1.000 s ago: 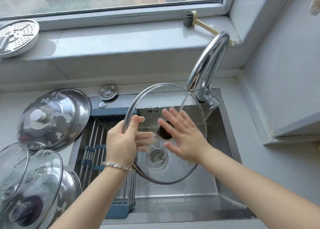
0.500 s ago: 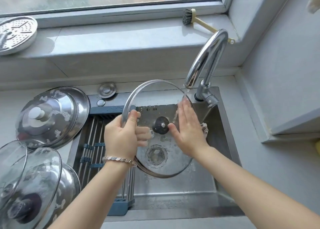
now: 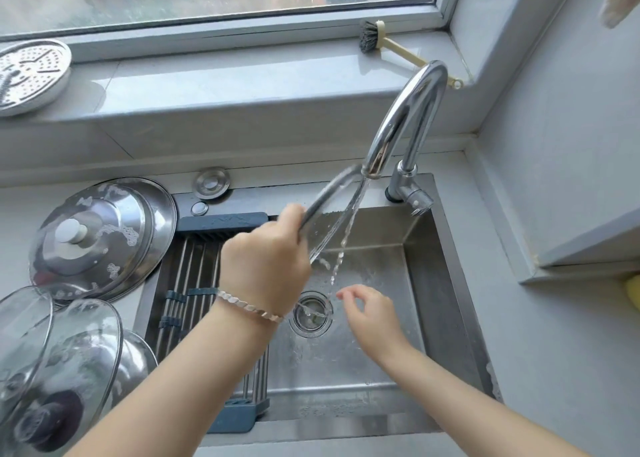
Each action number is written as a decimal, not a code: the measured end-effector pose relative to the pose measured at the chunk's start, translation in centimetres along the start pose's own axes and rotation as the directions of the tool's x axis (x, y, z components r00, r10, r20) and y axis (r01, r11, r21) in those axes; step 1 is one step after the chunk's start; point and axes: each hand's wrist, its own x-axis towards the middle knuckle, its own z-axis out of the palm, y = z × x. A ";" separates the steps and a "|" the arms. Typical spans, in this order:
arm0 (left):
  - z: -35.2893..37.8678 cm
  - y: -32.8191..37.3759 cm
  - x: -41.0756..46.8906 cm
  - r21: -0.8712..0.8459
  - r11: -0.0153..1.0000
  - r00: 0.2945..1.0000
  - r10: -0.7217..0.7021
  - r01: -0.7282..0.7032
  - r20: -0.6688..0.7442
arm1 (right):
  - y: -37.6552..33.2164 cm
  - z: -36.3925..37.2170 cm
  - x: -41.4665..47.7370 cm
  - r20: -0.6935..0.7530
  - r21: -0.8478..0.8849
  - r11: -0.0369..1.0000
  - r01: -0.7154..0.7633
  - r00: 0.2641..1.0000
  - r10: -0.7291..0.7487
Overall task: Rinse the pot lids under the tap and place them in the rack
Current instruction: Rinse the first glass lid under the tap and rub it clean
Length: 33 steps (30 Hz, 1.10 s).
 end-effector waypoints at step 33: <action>4.0 -1.4 -4.0 -0.515 -0.144 0.349 -0.582 0.845 0.735 | -1.1 -9.5 4.9 -0.307 0.464 0.880 0.101 0.950 0.053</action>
